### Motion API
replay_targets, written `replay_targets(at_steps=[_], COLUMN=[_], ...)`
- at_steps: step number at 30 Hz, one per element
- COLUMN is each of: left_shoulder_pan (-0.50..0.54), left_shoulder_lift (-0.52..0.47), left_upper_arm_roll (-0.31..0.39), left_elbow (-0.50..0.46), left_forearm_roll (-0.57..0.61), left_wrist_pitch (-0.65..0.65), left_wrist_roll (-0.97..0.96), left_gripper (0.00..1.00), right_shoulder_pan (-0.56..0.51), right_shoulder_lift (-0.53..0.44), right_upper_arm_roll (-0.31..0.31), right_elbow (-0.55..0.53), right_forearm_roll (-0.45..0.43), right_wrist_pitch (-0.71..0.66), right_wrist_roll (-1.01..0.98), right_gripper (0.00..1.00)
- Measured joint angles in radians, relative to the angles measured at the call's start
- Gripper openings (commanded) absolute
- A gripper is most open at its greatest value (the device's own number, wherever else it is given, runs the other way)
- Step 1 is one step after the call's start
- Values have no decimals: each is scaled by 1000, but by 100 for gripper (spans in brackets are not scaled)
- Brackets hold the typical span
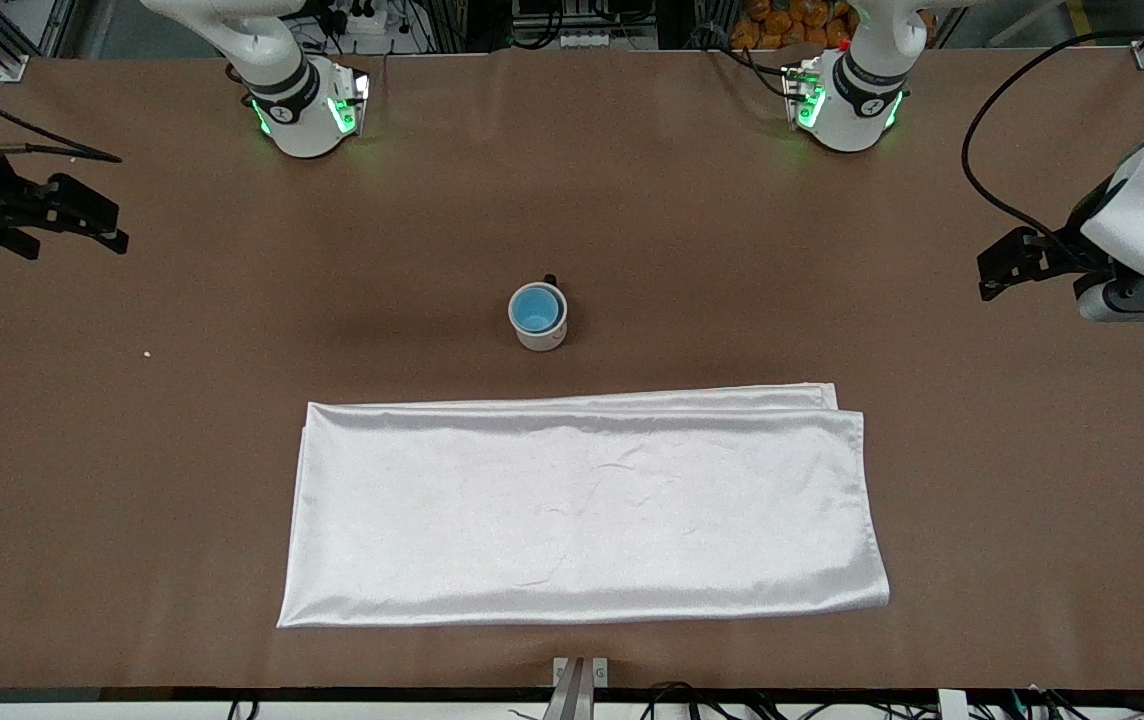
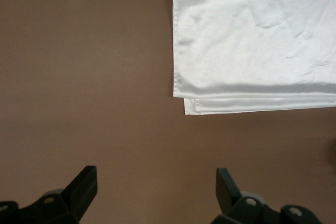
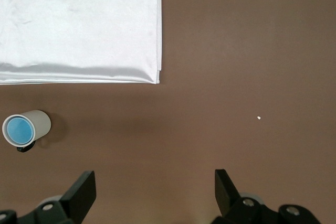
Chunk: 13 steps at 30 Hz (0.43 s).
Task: Place blue cup into white mug on table
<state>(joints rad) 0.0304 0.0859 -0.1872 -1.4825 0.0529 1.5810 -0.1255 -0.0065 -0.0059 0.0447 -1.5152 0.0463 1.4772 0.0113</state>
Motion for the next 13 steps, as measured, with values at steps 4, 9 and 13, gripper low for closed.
replay_targets(at_steps=[4,9,13], left_shoulder_pan=[0,0,0], left_shoulder_lift=[0,0,-2], left_upper_arm_roll=[0,0,0], left_elbow=[-1,-1,-1], left_forearm_roll=[-1,-1,-2], left_wrist_pitch=[-11,-15,-16], left_wrist_roll=[0,0,0], left_gripper=[100,100,100], right_shoulder_pan=[0,0,0], right_shoulder_lift=[0,0,0], right_upper_arm_roll=[0,0,0], right_elbow=[0,0,0], right_forearm_roll=[0,0,0], right_wrist_pitch=[0,0,0], right_wrist_roll=[0,0,0], right_gripper=[100,100,100])
